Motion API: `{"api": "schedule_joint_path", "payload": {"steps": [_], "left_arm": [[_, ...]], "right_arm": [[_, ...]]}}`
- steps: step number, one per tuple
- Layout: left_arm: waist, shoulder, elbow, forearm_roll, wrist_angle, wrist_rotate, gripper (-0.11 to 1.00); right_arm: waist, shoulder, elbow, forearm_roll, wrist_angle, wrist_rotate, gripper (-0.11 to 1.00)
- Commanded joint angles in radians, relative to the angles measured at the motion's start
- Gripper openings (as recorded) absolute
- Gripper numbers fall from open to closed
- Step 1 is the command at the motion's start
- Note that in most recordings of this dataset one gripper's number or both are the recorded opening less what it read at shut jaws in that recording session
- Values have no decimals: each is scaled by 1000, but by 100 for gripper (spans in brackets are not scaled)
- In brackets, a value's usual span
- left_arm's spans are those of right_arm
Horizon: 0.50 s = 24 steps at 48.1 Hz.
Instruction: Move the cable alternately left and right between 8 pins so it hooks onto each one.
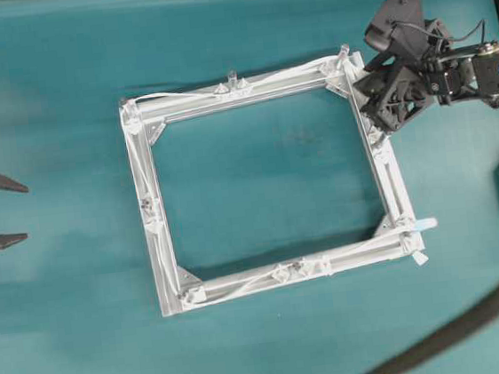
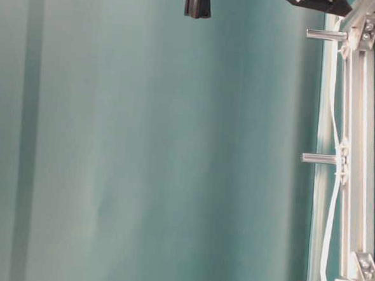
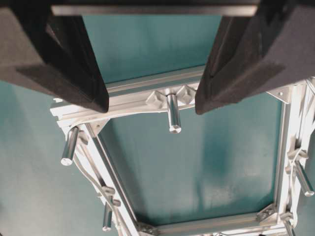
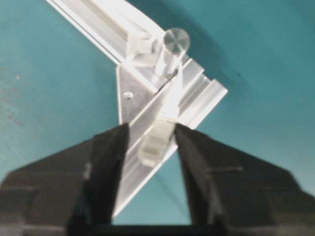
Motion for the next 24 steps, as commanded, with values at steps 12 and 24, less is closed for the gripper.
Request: {"api": "schedule_joint_path", "payload": {"steps": [12,24], "left_arm": [[-2,12,-11,5,-8,3,81],[-2,12,-11,5,-8,3,81]], "right_arm": [[2,-60,6,5,-3,-2,50],[2,-202,57,-2,48,-9,50]]}}
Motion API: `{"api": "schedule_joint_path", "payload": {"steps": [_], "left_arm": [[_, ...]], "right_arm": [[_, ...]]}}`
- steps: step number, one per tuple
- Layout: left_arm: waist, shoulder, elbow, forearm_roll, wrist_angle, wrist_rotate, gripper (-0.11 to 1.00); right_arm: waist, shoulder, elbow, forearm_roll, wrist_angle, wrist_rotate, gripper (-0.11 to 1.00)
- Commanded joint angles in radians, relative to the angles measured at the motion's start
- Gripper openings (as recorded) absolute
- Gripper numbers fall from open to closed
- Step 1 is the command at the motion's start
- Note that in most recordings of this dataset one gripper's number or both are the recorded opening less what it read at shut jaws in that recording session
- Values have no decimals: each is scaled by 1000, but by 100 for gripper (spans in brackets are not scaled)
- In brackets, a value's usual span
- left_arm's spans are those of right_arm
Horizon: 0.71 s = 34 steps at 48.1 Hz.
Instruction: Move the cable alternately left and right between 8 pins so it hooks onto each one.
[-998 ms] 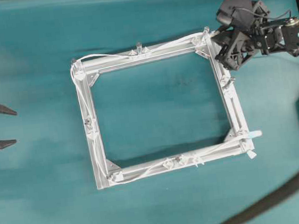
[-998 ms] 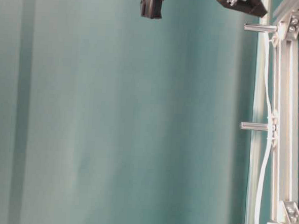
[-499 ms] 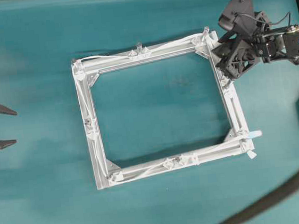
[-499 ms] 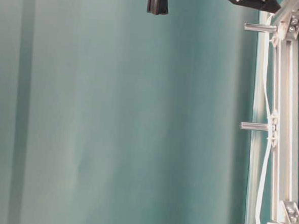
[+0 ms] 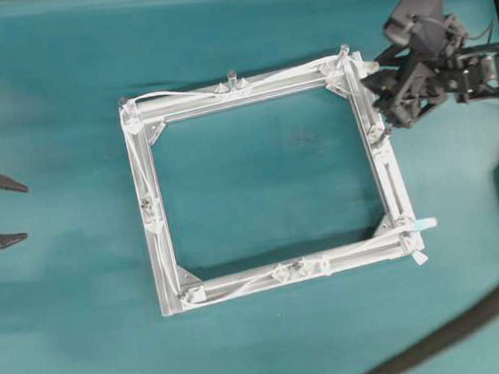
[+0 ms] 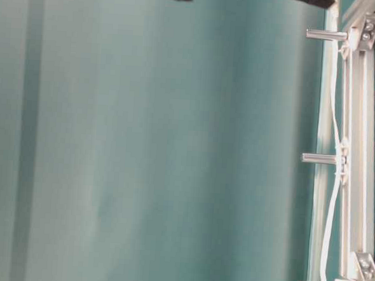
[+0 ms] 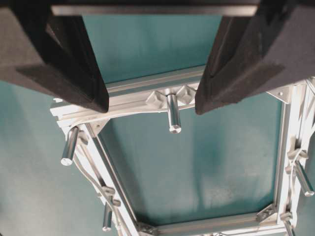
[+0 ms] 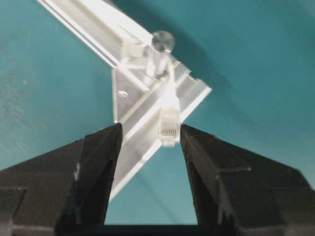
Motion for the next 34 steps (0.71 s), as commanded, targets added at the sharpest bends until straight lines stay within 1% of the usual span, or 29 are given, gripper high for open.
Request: {"api": "schedule_joint_path", "payload": {"steps": [1,14,21,26,30,34], "left_arm": [[-2,11,-11,3,-8,5,81],[-2,11,-11,3,-8,5,81],[-2,11,-11,3,-8,5,81],[-2,11,-11,3,-8,5,81],[-2,11,-11,3,-8,5,81],[-2,11,-11,3,-8,5,81]], "right_arm": [[2,-66,9,-3,14,-2,50],[2,-224,63,-8,14,-6,50],[2,-301,72,-28,35,-8,50],[2,-353,91,-43,25,-15,50],[2,-408,106,-44,-44,-18,50],[2,-479,123,-46,-213,-18,50]]}}
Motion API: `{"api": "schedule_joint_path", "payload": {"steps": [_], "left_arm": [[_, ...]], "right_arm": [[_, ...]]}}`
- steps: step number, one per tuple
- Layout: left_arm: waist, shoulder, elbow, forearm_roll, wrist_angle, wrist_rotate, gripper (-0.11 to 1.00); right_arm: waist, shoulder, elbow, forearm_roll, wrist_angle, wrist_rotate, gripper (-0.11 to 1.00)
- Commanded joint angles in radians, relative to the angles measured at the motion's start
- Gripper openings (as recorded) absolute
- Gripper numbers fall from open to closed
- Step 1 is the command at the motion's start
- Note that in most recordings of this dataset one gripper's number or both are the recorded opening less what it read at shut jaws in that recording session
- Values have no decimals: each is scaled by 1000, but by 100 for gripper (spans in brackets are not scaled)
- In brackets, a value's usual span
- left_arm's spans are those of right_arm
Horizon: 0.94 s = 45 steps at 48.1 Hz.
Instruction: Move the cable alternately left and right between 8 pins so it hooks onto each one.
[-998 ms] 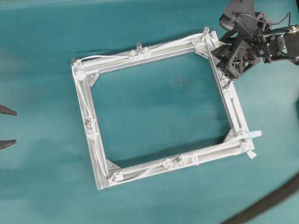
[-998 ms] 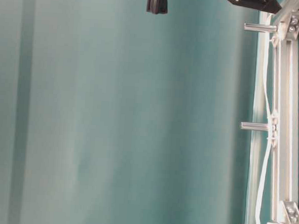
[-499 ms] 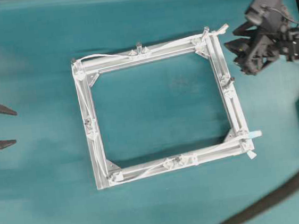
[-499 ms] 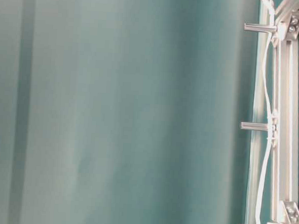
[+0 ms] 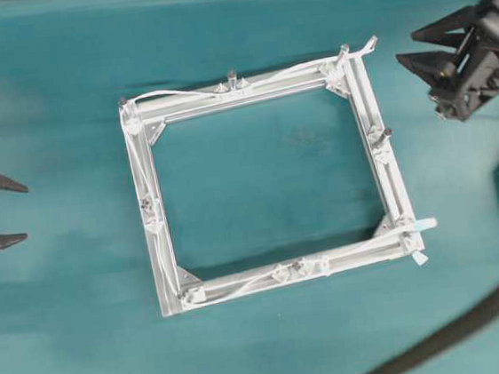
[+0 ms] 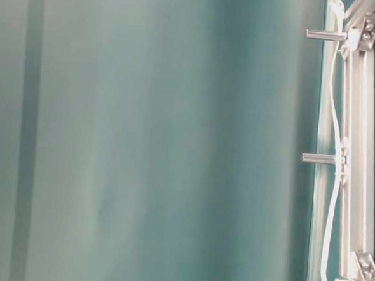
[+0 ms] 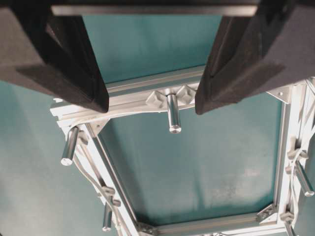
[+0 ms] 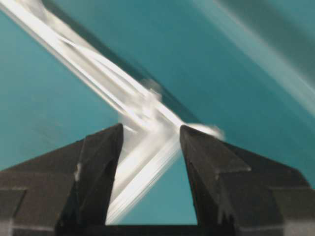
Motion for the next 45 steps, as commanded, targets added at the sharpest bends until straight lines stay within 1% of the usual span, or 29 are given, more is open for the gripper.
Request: {"api": "schedule_joint_path", "payload": {"steps": [1,3,5,10,15,24,30,34,40,45], "left_arm": [[-2,11,-11,3,-8,3,81],[-2,11,-11,3,-8,3,81],[-2,11,-11,3,-8,3,81],[-2,11,-11,3,-8,3,81],[-2,11,-11,3,-6,3,81],[-2,11,-11,3,-8,3,81],[-2,11,-11,3,-8,3,81],[-2,11,-11,3,-8,3,81],[-2,11,-11,3,-8,5,81],[-2,11,-11,3,-8,3,81]], "right_arm": [[2,-67,2,-5,-166,2,50],[2,-89,6,-3,-232,6,50],[2,-104,12,-2,-264,11,50],[2,-147,25,-2,-278,6,50],[2,-232,31,-8,-256,-11,50],[2,-434,77,-15,-164,-52,50],[2,-534,110,-15,-158,-58,50],[2,-565,117,-15,-163,-60,50],[2,-571,115,-17,-166,-71,50],[2,-577,104,-29,-163,-98,50]]}}
